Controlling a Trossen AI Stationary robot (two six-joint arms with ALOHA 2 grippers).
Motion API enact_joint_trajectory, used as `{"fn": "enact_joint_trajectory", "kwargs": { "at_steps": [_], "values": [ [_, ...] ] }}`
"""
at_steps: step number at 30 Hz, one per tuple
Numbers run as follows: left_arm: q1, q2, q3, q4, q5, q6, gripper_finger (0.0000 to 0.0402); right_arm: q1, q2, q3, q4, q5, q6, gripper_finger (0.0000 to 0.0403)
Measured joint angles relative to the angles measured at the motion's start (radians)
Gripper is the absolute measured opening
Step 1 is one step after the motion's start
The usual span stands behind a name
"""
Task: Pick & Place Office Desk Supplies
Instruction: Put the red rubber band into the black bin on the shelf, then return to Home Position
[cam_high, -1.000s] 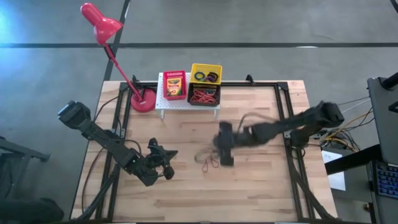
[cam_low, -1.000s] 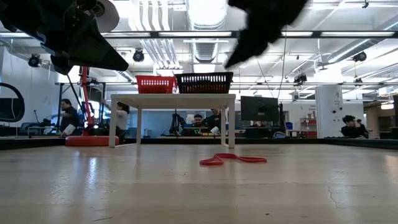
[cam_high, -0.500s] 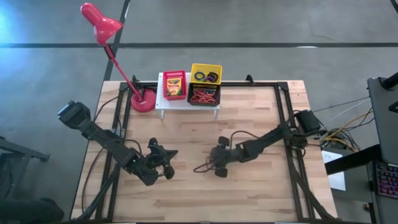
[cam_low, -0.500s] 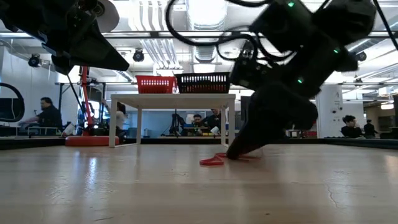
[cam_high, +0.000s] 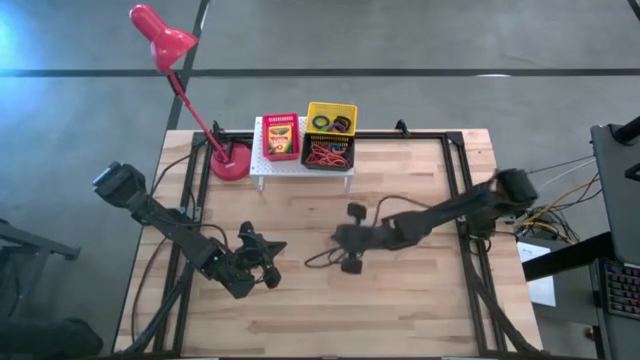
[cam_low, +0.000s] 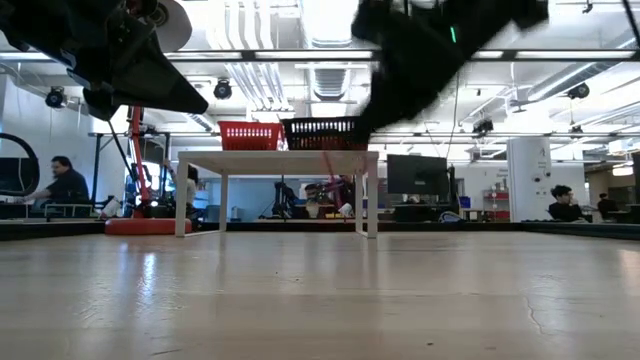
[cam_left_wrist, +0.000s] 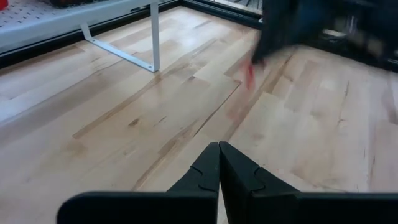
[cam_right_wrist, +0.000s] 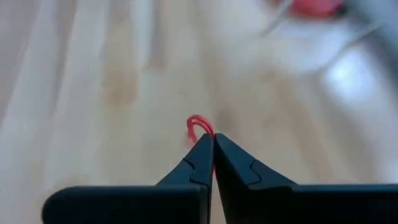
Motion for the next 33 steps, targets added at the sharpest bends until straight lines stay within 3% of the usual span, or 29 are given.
{"fn": "enact_joint_trajectory", "kwargs": {
  "at_steps": [5,11,19,23,27,33],
  "values": [
    [0.000,0.000,0.000,-0.001,0.000,0.000,0.0008,-0.051,-0.157,0.095,-0.051,0.172,-0.128,0.0009],
    [0.000,0.000,0.000,0.000,0.000,0.001,0.0008,-0.215,-0.241,0.206,-0.063,0.171,-0.272,0.0009],
    [0.007,-0.001,0.000,-0.001,-0.005,-0.016,0.0008,-0.460,-0.145,0.265,-0.116,-0.068,-0.192,0.0009],
    [0.016,-0.039,0.001,-0.013,0.000,-0.011,0.0008,-0.550,-0.075,0.315,-0.184,-0.214,-0.155,0.0034],
    [0.027,-0.165,0.001,-0.018,0.047,0.102,0.0008,-0.612,-0.034,0.378,-0.286,-0.303,-0.137,0.0093],
    [0.101,-0.452,-0.033,-0.034,0.174,0.354,0.0008,-0.619,-0.116,0.406,-0.341,-0.301,-0.157,0.0165]
  ]
}}
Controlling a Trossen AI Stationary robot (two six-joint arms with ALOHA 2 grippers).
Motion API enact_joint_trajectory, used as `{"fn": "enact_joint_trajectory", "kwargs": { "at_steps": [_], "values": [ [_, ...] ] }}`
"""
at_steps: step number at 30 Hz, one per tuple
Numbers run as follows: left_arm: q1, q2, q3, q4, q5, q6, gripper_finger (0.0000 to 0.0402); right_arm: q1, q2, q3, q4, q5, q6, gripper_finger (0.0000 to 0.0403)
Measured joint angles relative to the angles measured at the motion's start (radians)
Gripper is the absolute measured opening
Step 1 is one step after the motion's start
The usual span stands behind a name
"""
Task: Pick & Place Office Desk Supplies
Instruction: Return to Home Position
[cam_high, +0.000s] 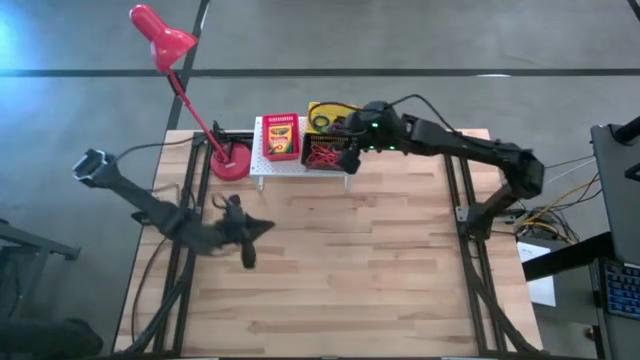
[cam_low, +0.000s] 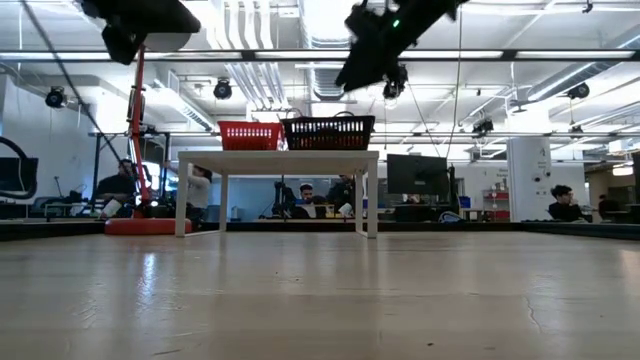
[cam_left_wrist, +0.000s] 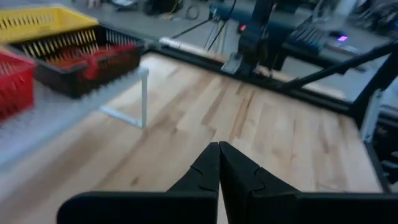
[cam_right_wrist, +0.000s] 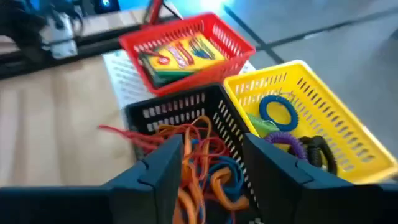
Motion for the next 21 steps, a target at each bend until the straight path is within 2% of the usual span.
{"fn": "enact_joint_trajectory", "kwargs": {
  "at_steps": [5,10,18,21],
  "values": [
    [0.116,-0.267,-0.111,-0.001,0.138,0.107,0.0008,0.102,-0.166,-0.109,-0.012,0.006,0.010,0.0173],
    [0.236,-0.505,-0.249,0.053,0.311,0.190,0.0003,0.305,-0.343,-0.286,-0.006,0.035,0.092,0.0157],
    [0.463,-0.768,-0.434,0.088,0.587,0.230,0.0001,0.684,-0.527,-0.586,0.107,0.329,0.307,0.0127],
    [0.529,-0.848,-0.536,0.175,0.646,0.241,0.0001,0.762,-0.558,-0.688,0.205,0.374,0.348,0.0115]
  ]
}}
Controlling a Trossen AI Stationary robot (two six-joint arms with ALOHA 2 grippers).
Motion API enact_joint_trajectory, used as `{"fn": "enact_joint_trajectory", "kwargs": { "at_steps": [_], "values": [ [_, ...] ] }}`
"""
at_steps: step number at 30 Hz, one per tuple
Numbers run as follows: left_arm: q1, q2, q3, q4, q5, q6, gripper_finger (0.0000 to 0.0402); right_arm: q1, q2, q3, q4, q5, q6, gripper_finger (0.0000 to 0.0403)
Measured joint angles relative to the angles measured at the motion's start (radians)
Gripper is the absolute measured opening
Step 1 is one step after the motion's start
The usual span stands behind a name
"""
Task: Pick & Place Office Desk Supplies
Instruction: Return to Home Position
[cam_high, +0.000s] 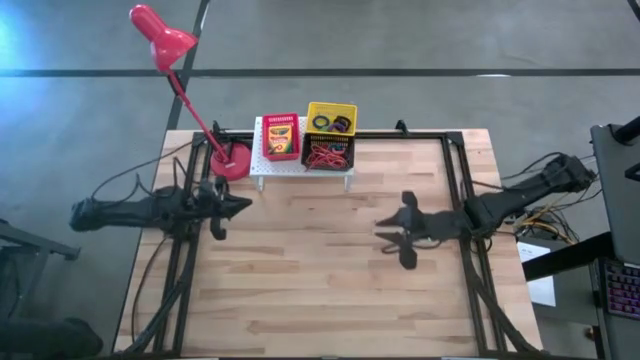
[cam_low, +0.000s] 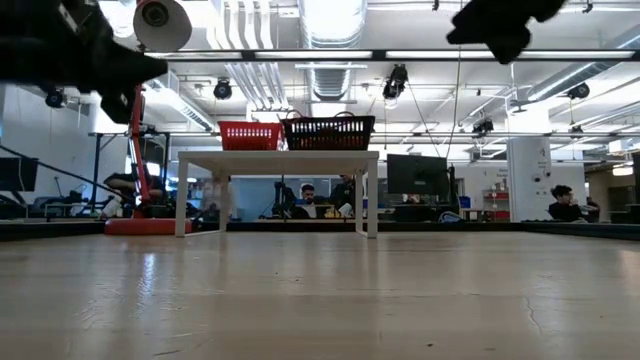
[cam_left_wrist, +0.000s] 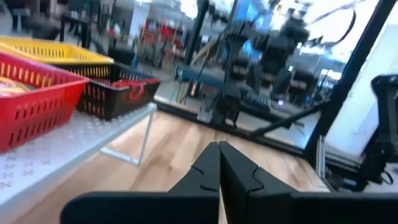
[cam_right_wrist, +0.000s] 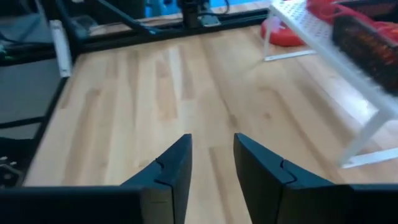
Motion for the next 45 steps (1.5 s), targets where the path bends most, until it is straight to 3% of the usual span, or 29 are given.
{"fn": "enact_joint_trajectory", "kwargs": {
  "at_steps": [4,11,16,22,29,34,41,43,45],
  "values": [
    [0.029,-0.083,-0.107,0.068,0.045,0.042,0.0001,0.012,-0.019,-0.088,0.114,0.005,0.013,0.0100],
    [0.026,-0.123,-0.106,-0.015,0.054,0.072,0.0003,0.036,-0.041,-0.148,0.190,0.013,0.009,0.0080],
    [0.026,-0.119,-0.106,-0.018,0.052,0.070,0.0015,0.048,-0.222,-0.245,0.225,-0.007,-0.014,0.0060],
    [0.026,-0.119,-0.106,-0.018,0.051,0.068,0.0021,-0.045,-0.491,-0.435,0.326,-0.299,-0.142,0.0034],
    [0.026,-0.119,-0.106,-0.018,0.051,0.065,0.0020,-0.343,-0.661,-0.570,0.481,-0.728,-0.214,0.0014],
    [0.026,-0.119,-0.106,-0.018,0.051,0.065,0.0021,-0.474,-0.729,-0.633,0.497,-0.748,-0.196,0.0013],
    [0.026,-0.119,-0.106,-0.018,0.051,0.065,0.0021,-0.512,-0.736,-0.694,0.487,-0.747,-0.181,0.0013],
    [0.026,-0.118,-0.106,-0.018,0.051,0.065,0.0021,-0.512,-0.741,-0.705,0.511,-0.716,-0.179,0.0013],
    [0.026,-0.118,-0.107,-0.018,0.051,0.065,0.0021,-0.509,-0.728,-0.716,0.549,-0.617,-0.181,0.0013]
  ]
}}
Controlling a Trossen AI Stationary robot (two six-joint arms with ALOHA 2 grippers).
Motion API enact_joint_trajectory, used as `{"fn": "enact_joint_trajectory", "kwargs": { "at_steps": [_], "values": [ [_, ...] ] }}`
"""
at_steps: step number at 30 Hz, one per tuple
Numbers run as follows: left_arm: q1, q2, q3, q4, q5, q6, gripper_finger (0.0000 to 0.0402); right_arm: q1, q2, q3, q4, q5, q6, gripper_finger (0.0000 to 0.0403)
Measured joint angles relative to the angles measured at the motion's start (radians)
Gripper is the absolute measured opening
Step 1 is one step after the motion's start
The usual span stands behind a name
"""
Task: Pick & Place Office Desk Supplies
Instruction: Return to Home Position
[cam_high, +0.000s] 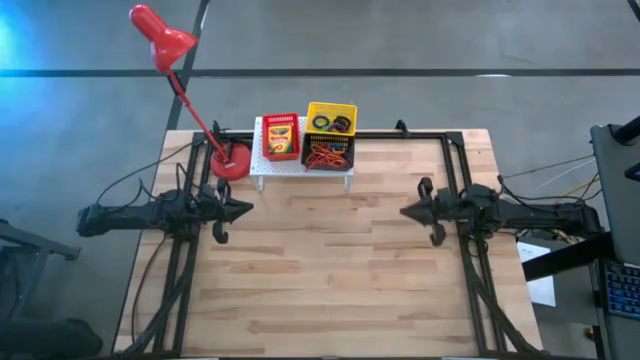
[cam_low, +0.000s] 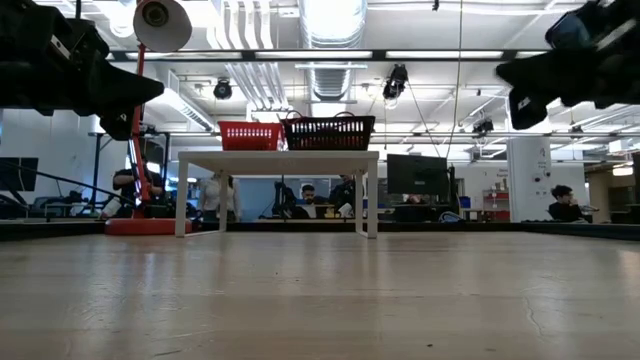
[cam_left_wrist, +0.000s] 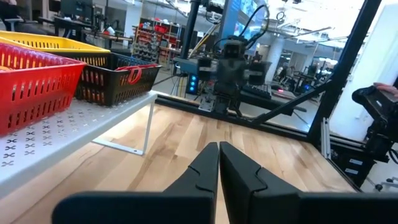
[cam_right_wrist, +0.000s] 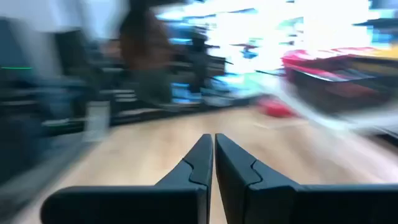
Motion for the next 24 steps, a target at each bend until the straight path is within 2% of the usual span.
{"fn": "enact_joint_trajectory", "kwargs": {
  "at_steps": [4,6,10,14,17,24],
  "values": [
    [0.000,0.000,0.000,0.000,0.000,0.000,0.0021,0.024,-0.040,-0.008,-0.086,0.316,0.026,0.0013],
    [0.000,0.000,0.000,0.000,0.000,0.000,0.0021,0.032,-0.077,-0.008,-0.171,0.384,0.038,0.0013],
    [-0.001,0.000,0.000,0.000,0.000,0.000,0.0021,0.037,-0.184,-0.008,-0.281,0.372,0.001,0.0013],
    [-0.001,0.006,0.000,0.000,0.000,0.001,0.0021,0.037,-0.284,-0.008,-0.298,0.273,-0.093,0.0013],
    [-0.001,0.006,0.000,0.000,0.000,0.001,0.0021,0.037,-0.283,-0.008,-0.308,0.221,-0.106,0.0013],
    [0.000,0.013,0.000,0.000,0.000,0.001,0.0021,0.037,-0.277,-0.008,-0.310,0.202,-0.124,0.0013]
  ]
}}
